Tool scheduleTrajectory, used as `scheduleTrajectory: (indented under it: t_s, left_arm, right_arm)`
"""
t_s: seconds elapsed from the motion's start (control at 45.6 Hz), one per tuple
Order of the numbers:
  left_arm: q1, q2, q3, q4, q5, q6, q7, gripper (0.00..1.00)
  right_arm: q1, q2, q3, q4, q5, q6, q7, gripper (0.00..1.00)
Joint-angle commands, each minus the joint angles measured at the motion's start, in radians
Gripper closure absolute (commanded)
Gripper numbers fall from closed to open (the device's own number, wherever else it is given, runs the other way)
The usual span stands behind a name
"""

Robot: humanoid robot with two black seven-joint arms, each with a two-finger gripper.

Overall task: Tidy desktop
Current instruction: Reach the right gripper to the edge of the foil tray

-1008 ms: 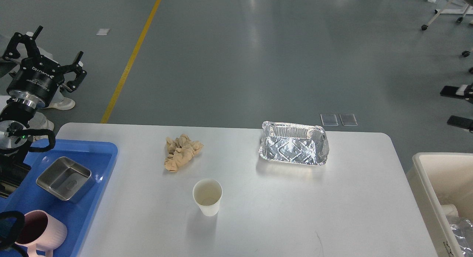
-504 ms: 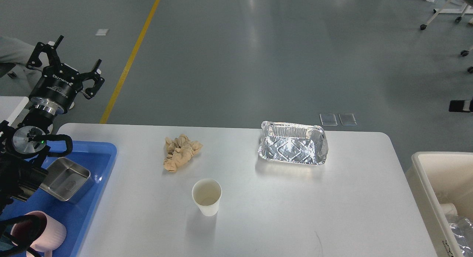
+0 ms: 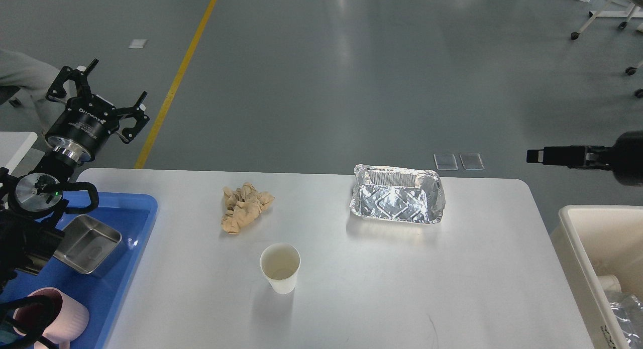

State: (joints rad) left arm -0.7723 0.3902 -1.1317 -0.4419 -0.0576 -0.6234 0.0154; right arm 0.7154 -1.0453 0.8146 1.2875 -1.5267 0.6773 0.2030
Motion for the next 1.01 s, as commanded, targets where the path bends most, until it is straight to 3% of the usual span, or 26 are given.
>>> scheduleTrajectory:
  t_s: [0.0,0.351,0.679,0.986]
  left_arm:
    - [0.008,0.002,0.001,0.000,0.001,0.001,0.001,0.02]
    - [0.011,0.009,0.004,0.000,0.001,0.002,0.003,0.02]
    - [0.011,0.012,0.015,0.000,0.001,0.001,0.003,0.02]
    - [0.013,0.013,0.018,0.000,0.002,0.001,0.005,0.02]
  right_arm:
    - [0.018,0.178,-0.015,-0.161,-0.024,-0.007,-0.013,0.00]
    - [0.179,0.517,-0.439,-0.583,-0.036,-0.254,-0.007,0.00]
    - [0.168,0.752,-0.502,-0.893,0.010,-0.301,-0.008,0.00]
    - [0.154,0.858,-0.581,-0.988,0.207,-0.301,-0.014,0.00]
